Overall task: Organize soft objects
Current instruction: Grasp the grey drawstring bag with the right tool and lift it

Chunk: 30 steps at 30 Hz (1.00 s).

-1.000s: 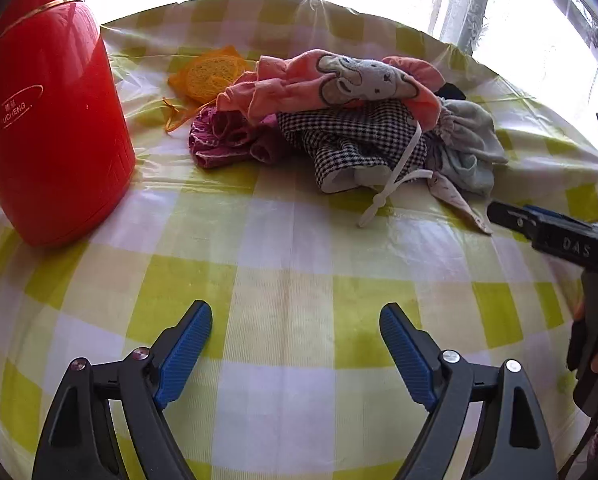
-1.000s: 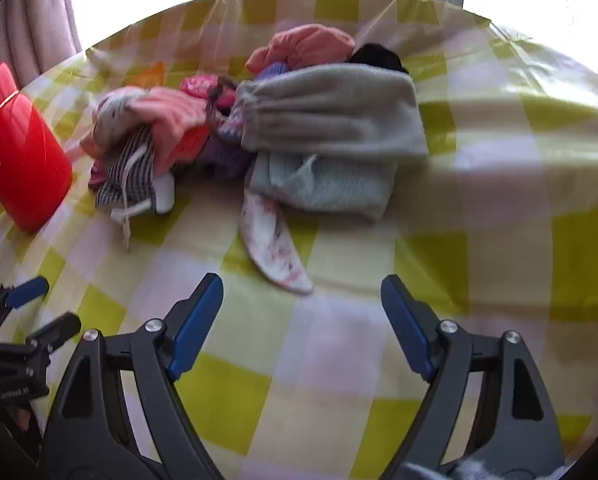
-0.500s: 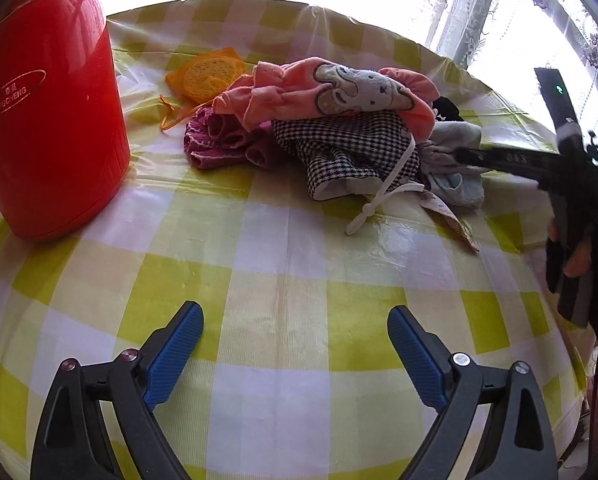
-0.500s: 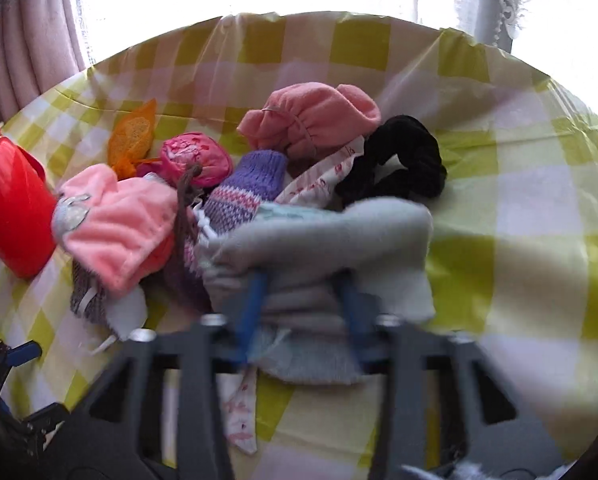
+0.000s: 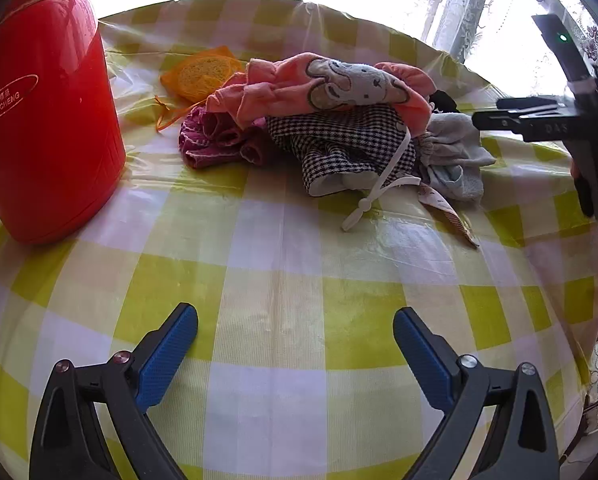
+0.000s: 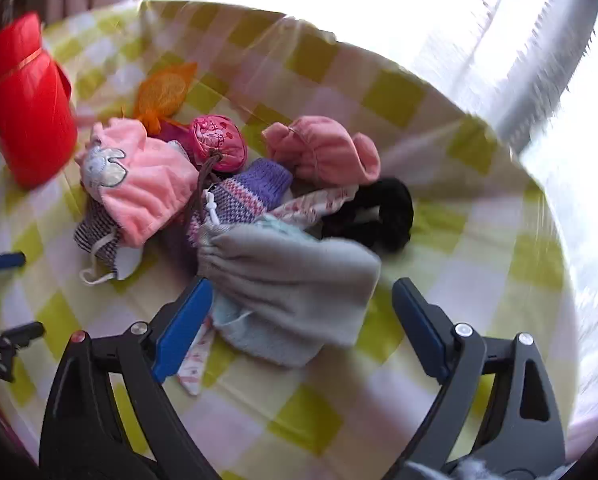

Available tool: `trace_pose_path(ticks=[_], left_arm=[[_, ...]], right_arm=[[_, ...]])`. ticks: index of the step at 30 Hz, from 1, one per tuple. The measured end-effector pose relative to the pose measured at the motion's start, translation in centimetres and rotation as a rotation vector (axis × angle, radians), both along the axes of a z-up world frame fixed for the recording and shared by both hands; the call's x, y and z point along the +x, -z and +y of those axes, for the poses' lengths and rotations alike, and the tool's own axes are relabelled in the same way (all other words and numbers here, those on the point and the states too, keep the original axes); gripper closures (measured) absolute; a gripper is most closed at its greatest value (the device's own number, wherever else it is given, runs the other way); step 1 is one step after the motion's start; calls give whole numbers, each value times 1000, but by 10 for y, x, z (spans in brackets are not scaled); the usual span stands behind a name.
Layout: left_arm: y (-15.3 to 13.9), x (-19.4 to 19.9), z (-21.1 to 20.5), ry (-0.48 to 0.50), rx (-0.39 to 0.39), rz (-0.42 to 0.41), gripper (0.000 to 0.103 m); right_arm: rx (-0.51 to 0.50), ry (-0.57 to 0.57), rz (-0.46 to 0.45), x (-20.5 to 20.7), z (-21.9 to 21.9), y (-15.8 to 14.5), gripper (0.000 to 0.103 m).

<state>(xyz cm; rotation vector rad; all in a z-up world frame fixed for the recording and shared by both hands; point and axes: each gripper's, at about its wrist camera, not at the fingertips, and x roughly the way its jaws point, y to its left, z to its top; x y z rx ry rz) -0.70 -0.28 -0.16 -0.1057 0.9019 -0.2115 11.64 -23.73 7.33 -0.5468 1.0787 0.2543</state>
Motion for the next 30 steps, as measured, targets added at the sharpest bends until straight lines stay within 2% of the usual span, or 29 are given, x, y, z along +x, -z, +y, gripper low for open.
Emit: trace_pose_path(ticks=[2, 4, 5, 6, 7, 8, 12, 15, 17, 19, 20, 22, 24, 25, 28, 30], left_arm=[[0, 0, 1, 3, -7, 0, 3], [0, 0, 3, 6, -15, 0, 3], [0, 0, 3, 6, -20, -1, 2], [0, 0, 4, 6, -24, -1, 2], [0, 0, 4, 4, -29, -1, 2], [0, 0, 4, 3, -35, -2, 2], [-1, -1, 7, -1, -60, -6, 2], [-2, -1, 9, -4, -76, -9, 2], [-2, -1, 8, -5, -75, -9, 2], [-2, -1, 7, -5, -67, -8, 2], [-2, -1, 7, -6, -64, -8, 2], [-1, -1, 6, -6, -60, -7, 2], [-1, -1, 6, -5, -59, -7, 2], [-1, -1, 7, -5, -61, -6, 2], [-3, 0, 8, -12, -69, 17, 2], [-7, 7, 15, -50, -155, 54, 2]], right_arm=[[-66, -158, 100, 20, 13, 8, 10], [-133, -241, 167, 33, 15, 24, 10], [-158, -251, 202, 36, 15, 32, 20], [-162, -256, 237, 36, 14, 38, 60], [-147, -244, 267, 32, 12, 41, 83], [-130, -222, 264, 25, 11, 41, 95], [-5, -173, 152, -41, 4, 13, 95], [240, -26, 85, -106, -15, -17, 95], [404, 104, 115, -144, -24, -16, 95], [483, 202, 159, -172, -23, -4, 94], [491, 235, 162, -182, -23, 3, 93], [413, 279, 177, -190, -19, 19, 79], [307, 326, 199, -187, -18, 32, 33], [301, 333, 199, -187, -18, 34, 27], [391, 339, 217, -184, -17, 38, 26], [415, 350, 212, -184, -10, 39, 26]])
